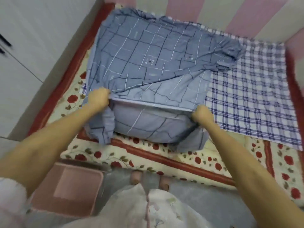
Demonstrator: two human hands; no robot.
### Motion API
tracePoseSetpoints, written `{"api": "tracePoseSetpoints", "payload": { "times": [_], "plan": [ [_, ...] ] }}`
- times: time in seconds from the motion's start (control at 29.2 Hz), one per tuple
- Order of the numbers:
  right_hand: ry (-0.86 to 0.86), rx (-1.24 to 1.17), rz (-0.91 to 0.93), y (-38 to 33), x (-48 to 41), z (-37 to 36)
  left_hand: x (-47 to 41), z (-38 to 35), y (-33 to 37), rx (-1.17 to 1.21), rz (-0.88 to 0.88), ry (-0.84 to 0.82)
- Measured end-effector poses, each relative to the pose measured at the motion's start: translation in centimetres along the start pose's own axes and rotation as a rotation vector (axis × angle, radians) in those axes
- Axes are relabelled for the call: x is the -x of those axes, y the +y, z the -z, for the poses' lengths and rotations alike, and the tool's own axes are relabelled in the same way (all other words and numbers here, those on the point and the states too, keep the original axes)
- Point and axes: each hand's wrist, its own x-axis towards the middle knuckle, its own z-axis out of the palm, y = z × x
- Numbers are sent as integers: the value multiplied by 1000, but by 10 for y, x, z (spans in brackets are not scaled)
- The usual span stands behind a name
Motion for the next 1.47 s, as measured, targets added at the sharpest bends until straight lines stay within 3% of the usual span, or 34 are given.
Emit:
{"api": "tracePoseSetpoints", "payload": {
  "times": [0.1,0.17,0.21,0.27,0.45,0.65,0.75,1.06,1.2,1.27,1.34,1.41,1.47],
  "plan": [
    [697,-338,-38,-47,-27,108,-44,105,10,256,83,655],
    [937,-495,4,-69,-22,143,-48,133,15,447,136,854],
    [956,-525,22,-76,-15,142,-47,128,15,535,136,839],
    [939,-530,45,-76,-9,116,-48,101,3,580,90,723],
    [711,-276,189,-30,-10,19,-45,32,-44,262,-260,564],
    [341,-22,166,-1,-16,-98,-18,-83,-65,73,-268,333],
    [132,72,181,10,-22,-163,-3,-153,-84,-10,-374,265],
    [-158,213,321,45,-4,-325,64,-316,-129,-76,-573,70],
    [-313,235,397,65,15,-369,102,-367,-150,-156,-493,-100],
    [-322,246,376,73,24,-385,124,-394,-147,-160,-340,-238],
    [-269,223,327,80,34,-388,131,-404,-151,-180,-117,-317],
    [-127,116,251,84,41,-387,129,-408,-154,-355,101,-449],
    [-12,-28,144,93,47,-386,134,-422,-101,-421,226,-682]
  ]
}}
